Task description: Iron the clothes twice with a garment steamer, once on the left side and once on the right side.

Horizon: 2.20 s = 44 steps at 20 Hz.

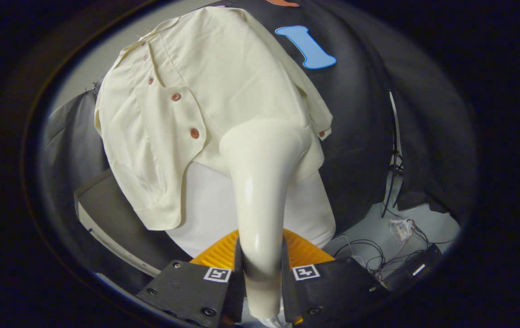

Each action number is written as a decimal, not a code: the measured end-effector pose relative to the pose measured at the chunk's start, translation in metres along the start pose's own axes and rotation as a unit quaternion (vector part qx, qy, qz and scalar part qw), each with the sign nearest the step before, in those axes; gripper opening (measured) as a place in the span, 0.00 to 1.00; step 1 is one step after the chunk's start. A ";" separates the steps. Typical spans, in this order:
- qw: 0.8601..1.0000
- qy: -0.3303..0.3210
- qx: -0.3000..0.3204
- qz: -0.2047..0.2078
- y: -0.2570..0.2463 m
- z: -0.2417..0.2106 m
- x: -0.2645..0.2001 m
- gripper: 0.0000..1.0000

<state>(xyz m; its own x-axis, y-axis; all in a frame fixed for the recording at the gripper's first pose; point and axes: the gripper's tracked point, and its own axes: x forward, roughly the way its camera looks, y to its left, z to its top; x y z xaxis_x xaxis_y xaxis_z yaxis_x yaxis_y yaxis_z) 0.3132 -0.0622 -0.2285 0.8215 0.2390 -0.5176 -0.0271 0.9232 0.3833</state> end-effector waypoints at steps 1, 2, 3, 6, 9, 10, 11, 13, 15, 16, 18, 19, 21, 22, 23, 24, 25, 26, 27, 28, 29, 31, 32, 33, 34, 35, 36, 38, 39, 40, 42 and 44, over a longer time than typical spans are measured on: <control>1.000 0.000 0.002 -0.001 -0.003 -0.005 0.001 0.35; 1.000 0.002 0.007 -0.001 -0.005 -0.010 0.000 0.35; 1.000 0.003 0.011 -0.002 -0.007 -0.014 0.000 0.35; 1.000 0.014 0.017 -0.013 -0.011 -0.026 -0.005 0.35; 1.000 0.006 0.010 -0.015 0.000 -0.023 -0.023 0.34; 1.000 -0.003 0.011 -0.010 0.008 -0.020 -0.032 0.34; 1.000 -0.011 0.009 -0.006 0.016 -0.017 -0.039 0.34; 1.000 -0.029 0.004 -0.008 0.028 -0.012 -0.052 0.34; 0.999 -0.035 0.010 -0.002 0.046 -0.013 -0.065 0.34; 0.999 -0.036 0.004 -0.004 0.053 -0.016 -0.071 0.34; 0.999 -0.038 -0.007 -0.010 0.070 -0.017 -0.084 0.34; 0.999 -0.040 -0.011 -0.009 0.081 -0.017 -0.091 0.34; 0.999 -0.045 -0.021 0.000 0.107 -0.019 -0.107 0.34; 0.998 -0.051 -0.028 0.002 0.119 -0.018 -0.116 0.34; 0.998 -0.056 -0.033 0.006 0.133 -0.020 -0.124 0.34; 0.997 -0.059 -0.039 0.011 0.148 -0.020 -0.133 0.34; 0.997 -0.066 -0.045 0.014 0.161 -0.020 -0.141 0.34; 0.996 -0.072 -0.051 0.016 0.174 -0.021 -0.150 0.34; 0.995 -0.079 -0.056 0.018 0.187 -0.022 -0.156 0.34; 0.994 -0.083 -0.063 0.016 0.199 -0.022 -0.162 0.34; 0.994 -0.091 -0.065 0.013 0.209 -0.023 -0.167 0.34; 0.991 -0.114 -0.071 0.020 0.237 -0.021 -0.186 0.34; 0.988 -0.132 -0.071 0.023 0.251 -0.017 -0.196 0.34; 0.986 -0.153 -0.068 0.024 0.266 -0.012 -0.207 0.34; 0.983 -0.172 -0.064 0.028 0.282 -0.007 -0.219 0.34; 0.980 -0.191 -0.055 0.027 0.294 -0.003 -0.229 0.34; 0.977 -0.206 -0.051 0.027 0.305 -0.001 -0.240 0.34; 0.974 -0.222 -0.044 0.025 0.322 -0.005 -0.257 0.34; 0.971 -0.234 -0.051 0.020 0.330 -0.006 -0.265 0.34; 0.969 -0.239 -0.066 0.009 0.334 -0.010 -0.271 0.34; 0.965 -0.244 -0.093 -0.004 0.347 -0.025 -0.280 0.34; 0.961 -0.254 -0.105 -0.010 0.363 -0.035 -0.286 0.34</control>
<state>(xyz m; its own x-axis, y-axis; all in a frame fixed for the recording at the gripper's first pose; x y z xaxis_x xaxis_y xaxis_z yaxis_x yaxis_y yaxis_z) 0.0484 0.2146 0.0318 0.9937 0.0927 -0.0628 -0.0796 0.9793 0.1861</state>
